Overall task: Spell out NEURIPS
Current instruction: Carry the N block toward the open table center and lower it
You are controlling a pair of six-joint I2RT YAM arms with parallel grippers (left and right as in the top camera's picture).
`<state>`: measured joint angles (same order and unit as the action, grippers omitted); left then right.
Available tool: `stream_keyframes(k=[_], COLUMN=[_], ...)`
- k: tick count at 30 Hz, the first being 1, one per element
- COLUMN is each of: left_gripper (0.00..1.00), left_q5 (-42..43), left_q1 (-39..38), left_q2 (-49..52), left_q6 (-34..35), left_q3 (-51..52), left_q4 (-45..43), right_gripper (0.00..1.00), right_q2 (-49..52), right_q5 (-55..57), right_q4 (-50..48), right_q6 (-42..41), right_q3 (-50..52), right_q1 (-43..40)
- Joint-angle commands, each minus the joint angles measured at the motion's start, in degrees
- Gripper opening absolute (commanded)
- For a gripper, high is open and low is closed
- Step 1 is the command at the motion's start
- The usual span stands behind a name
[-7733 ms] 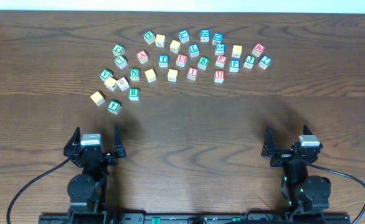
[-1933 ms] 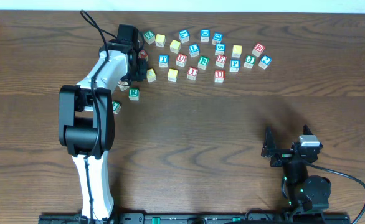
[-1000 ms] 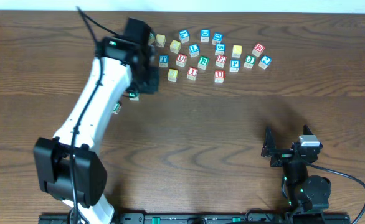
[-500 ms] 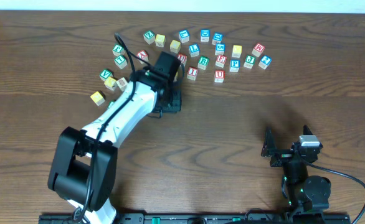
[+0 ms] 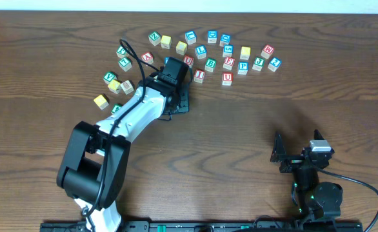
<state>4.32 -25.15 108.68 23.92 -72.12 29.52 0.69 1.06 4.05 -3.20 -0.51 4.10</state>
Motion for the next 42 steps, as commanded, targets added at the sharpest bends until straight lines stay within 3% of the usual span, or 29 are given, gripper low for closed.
stream_keyframes(k=[1,17,22,34,42], left_gripper=[0.24,0.24,0.24,0.24,0.24], left_q5=[-0.9,-2.1,1.5,1.3,-5.7], left_q1=[0.0,-0.3,-0.3,-0.3,-0.3], left_q2=[0.6,3.4,3.4,3.4,3.4], left_q6=[0.6,0.6,0.6,0.6,-0.3], left_q3=[0.1,0.0,0.0,-2.4,-1.9], left_q4=[-0.8,-2.4,-2.2,2.0,1.2], right_gripper=[0.99,0.99,0.99,0.99,0.99], right_q2=[-0.3,-0.3,-0.3,-0.3,-0.3], right_q5=[-0.1,-0.1,-0.1,-0.1,-0.1], right_q4=[0.0,0.0,0.0,0.0,0.0], right_q6=[-0.1,-0.1,-0.1,-0.1,-0.1], right_q3=[0.2,0.2,0.2,0.2,0.2], right_q1=[0.5,0.5,0.5,0.5,0.5])
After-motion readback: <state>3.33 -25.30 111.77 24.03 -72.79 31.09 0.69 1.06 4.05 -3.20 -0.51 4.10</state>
